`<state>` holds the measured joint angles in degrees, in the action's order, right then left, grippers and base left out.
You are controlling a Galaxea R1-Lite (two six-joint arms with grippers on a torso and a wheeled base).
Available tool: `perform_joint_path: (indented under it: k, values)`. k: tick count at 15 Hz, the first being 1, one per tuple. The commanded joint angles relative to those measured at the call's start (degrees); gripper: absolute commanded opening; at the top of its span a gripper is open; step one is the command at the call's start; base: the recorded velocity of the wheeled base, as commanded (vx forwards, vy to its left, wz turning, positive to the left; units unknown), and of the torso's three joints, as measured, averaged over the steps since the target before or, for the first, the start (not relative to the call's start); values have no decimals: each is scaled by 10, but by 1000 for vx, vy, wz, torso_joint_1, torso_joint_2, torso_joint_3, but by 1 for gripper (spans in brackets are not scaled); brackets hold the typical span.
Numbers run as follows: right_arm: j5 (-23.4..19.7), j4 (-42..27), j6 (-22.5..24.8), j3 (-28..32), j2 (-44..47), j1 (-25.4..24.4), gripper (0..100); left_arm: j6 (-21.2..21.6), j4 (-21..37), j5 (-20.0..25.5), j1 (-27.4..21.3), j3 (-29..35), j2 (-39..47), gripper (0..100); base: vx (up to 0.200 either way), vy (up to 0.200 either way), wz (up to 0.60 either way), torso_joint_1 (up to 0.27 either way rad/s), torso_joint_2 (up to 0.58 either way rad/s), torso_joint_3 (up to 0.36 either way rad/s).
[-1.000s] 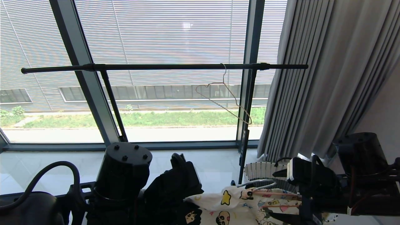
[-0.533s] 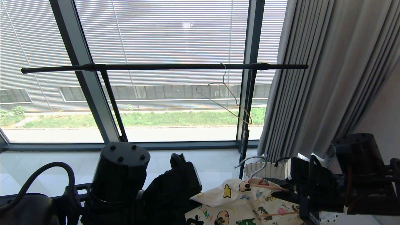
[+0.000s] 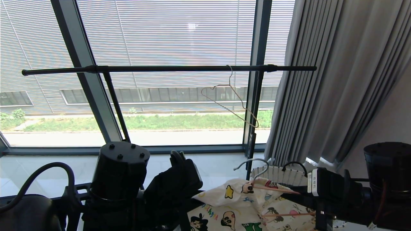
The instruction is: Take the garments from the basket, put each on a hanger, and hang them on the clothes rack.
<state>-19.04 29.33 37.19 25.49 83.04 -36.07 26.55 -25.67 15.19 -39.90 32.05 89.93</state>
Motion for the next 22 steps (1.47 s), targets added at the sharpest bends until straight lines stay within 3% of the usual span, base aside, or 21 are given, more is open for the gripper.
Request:
perform_joint_path:
  k: [1, 3, 4, 11, 13, 15, 19, 22]
  values:
    - [3, 15, 4, -4, -21, 1, 0, 1, 3, -2, 4, 0, -1, 0, 0, 0, 0, 0, 0, 0]
    - [3, 31, 9, -3, -21, 1, 0, 2, 3, -2, 4, 0, 0, 0, 0, 0, 0, 0, 0, 0]
    - [4, 40, 15, -3, -21, 1, 0, 3, 3, -2, 3, -1, 0, 100, 0, 0, 0, 0, 0, 0]
    - [3, 100, 45, -3, -22, 21, 0, 0, 2, -4, 16, -1, -1, 100, 0, 0, 0, 0, 0, 0]
    - [1, 111, 44, -3, -23, 36, 0, 0, 2, -3, 44, -9, 1, 100, 0, 0, 0, 0, 0, 0]
    - [0, 114, 35, -2, -33, 45, 0, 3, 2, -2, 109, -32, 2, 100, 0, 0, 0, 0, 0, 0]
    - [0, 115, -20, 5, -75, 44, 0, 0, 2, 1, 170, -52, 19, 100, 0, 0, 0, 0, 0, 0]
    - [0, 115, -27, 13, -96, 39, 0, -1, -77, 5, 170, -52, 69, 100, 0, 0, 0, 0, 0, 0]
